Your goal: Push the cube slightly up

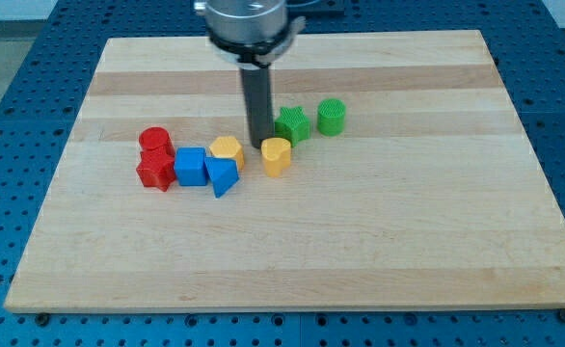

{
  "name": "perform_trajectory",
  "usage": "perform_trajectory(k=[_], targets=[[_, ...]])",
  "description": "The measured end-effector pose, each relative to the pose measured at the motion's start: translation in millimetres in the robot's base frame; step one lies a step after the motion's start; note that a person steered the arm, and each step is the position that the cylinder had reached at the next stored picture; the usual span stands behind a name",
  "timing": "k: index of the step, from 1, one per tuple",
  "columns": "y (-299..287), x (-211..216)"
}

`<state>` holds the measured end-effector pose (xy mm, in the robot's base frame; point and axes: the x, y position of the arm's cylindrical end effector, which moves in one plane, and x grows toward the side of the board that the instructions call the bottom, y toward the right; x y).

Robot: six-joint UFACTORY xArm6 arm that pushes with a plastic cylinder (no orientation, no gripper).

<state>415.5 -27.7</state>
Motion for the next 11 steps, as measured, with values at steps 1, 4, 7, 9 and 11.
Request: perform_trajectory(k=[1, 4, 7, 9, 11], targets=[[47, 35], [96, 145], [-110, 87], [-114, 49], [-52, 63]])
